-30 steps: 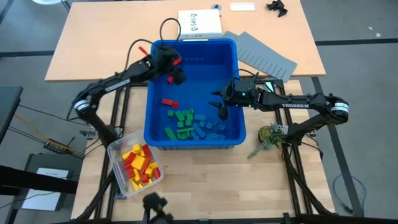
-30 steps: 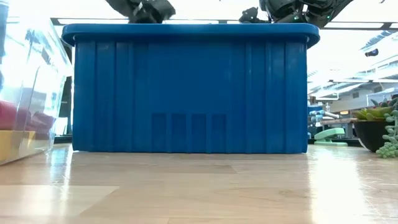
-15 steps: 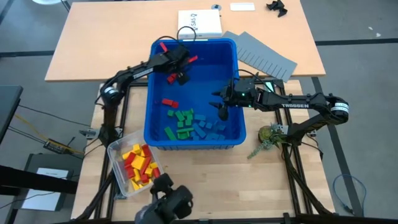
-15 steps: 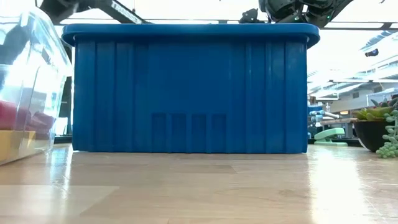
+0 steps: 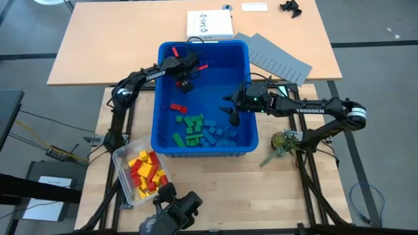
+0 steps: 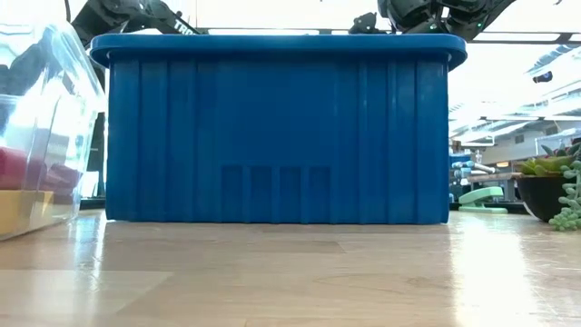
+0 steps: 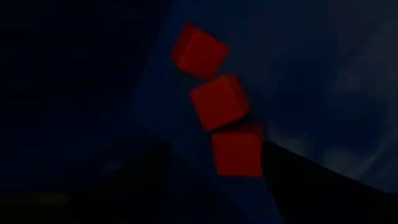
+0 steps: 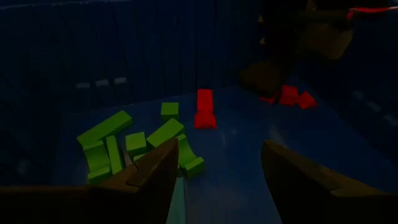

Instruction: Sort Items/Unsort Items

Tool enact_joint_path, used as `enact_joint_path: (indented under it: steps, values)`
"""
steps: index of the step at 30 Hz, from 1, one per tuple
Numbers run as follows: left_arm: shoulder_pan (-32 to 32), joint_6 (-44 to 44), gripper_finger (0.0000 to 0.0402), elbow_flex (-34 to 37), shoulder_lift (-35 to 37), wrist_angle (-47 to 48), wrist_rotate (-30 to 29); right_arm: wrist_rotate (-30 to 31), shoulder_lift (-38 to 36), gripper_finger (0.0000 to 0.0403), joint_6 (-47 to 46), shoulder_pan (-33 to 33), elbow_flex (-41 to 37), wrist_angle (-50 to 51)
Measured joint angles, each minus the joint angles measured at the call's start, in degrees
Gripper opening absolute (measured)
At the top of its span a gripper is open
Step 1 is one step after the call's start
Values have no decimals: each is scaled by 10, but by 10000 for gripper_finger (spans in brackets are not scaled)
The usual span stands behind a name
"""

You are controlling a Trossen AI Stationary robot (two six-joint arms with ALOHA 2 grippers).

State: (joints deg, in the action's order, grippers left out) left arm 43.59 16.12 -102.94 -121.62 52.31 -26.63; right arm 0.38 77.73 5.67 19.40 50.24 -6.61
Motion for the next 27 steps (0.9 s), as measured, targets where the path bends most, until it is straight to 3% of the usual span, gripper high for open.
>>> enact_joint_path:
  steps: [14,27]
  values:
    - [-1,37,257,75,-1,-52,-28,0,0,229,5,1,0,-2]
    - [-1,68,257,76,-1,-90,-20,0,0,229,0,9,0,-13]
